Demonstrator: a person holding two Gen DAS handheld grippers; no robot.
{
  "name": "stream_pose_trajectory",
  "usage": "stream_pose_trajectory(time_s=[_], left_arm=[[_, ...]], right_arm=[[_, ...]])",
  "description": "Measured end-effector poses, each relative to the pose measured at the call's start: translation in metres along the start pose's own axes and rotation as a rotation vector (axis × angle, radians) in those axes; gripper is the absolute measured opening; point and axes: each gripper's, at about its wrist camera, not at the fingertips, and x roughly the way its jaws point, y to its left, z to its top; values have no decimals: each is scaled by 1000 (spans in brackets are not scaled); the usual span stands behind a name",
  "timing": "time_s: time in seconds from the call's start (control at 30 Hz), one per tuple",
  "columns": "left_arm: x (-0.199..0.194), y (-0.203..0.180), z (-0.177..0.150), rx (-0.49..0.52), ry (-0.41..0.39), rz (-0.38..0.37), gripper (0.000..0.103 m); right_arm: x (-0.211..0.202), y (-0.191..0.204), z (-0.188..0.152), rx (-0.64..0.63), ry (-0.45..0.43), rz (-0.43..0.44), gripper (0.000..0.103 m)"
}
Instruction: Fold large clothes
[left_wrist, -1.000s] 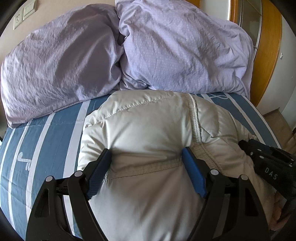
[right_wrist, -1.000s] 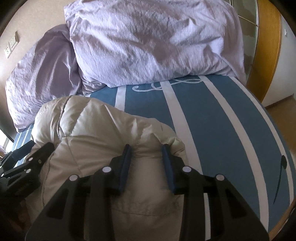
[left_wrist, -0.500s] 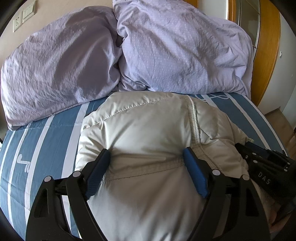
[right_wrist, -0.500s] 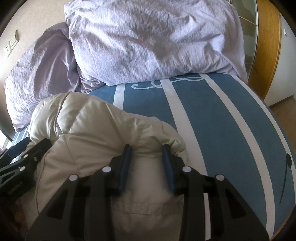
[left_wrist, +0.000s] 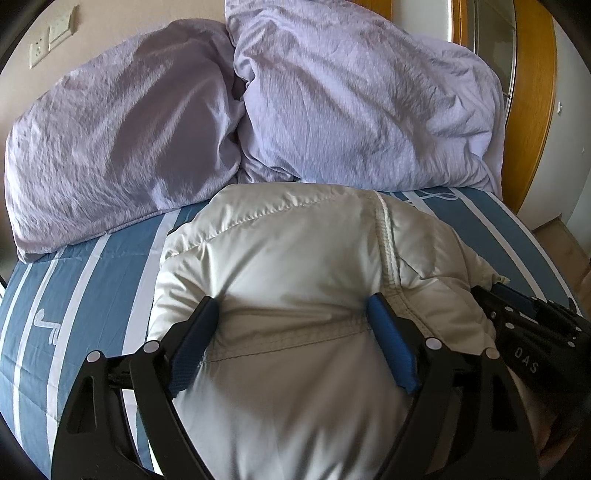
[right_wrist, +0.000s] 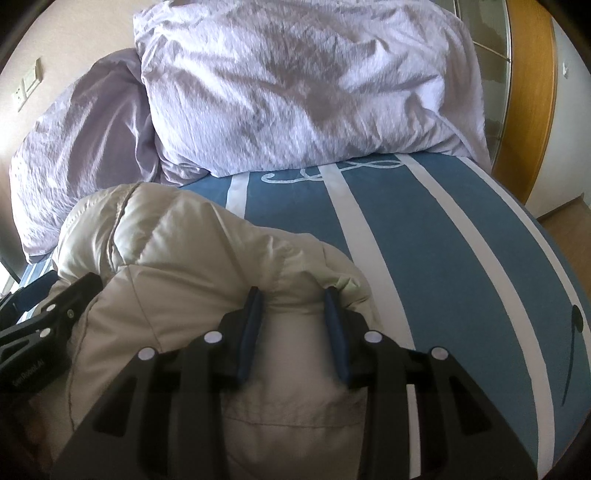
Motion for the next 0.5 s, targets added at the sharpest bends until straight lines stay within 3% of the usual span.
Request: stream_pose_trajectory(time_s=[0.5], left_arm=[[-1,0,0,11,4,11,84]], right_arm=[[-1,3,-5,-4,-4,-9,35]])
